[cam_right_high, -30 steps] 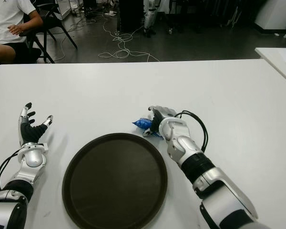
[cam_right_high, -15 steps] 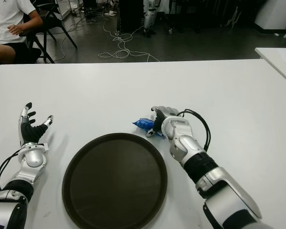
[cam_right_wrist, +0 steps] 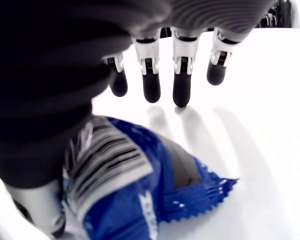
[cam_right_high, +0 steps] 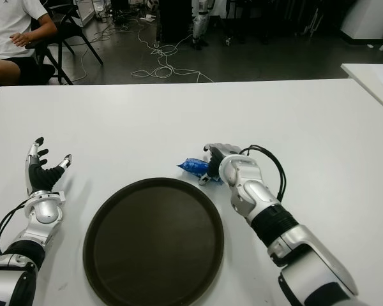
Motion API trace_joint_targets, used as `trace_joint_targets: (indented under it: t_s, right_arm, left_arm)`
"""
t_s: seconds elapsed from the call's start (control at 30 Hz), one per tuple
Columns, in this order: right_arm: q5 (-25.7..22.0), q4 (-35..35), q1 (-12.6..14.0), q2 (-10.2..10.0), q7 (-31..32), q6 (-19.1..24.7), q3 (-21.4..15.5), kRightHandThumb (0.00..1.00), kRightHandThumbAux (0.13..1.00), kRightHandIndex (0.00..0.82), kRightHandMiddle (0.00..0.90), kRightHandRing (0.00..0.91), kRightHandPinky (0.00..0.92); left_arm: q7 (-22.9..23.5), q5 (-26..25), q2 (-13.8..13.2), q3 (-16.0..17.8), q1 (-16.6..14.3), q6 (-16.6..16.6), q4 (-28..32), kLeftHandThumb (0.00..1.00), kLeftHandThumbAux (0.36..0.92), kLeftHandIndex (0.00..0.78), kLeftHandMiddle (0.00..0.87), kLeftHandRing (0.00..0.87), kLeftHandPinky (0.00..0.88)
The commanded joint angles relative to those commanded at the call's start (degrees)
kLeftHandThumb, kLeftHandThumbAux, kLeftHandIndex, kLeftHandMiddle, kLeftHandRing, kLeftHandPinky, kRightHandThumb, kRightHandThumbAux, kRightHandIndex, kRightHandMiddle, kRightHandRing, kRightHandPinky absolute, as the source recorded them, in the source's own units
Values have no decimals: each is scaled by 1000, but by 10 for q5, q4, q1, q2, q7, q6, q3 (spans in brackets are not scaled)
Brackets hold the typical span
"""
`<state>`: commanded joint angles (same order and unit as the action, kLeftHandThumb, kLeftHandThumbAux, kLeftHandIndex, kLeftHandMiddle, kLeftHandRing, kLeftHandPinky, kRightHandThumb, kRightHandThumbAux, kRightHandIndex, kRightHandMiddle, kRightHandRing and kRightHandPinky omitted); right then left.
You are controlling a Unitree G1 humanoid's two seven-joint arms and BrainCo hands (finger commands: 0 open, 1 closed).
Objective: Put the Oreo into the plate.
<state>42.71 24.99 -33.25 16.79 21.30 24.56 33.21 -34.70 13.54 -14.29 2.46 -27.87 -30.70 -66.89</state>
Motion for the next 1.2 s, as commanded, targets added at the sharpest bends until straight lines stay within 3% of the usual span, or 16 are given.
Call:
trace_joint_targets:
  t_s: [0.37,0.6,1.2]
  right_arm:
    - [0,-27,-3,9,50,8,6,0,782,155,167,165,105]
    - [-5,-33,-2,9,60,9,3,0,788,147,163,165,102]
    - [-10,-34,-2,8,60,2,-1,0,785,143,157,154,84]
  left_arm:
    - [-10,8,-3,-6,0,-1,-1,315,778,126,109,135,204]
    - [-9,4,-2,-5,-1,3,-1,287,770,115,105,123,171]
    - [-11,6,-3,-8,-1,8,-1,278,766,110,110,137,203]
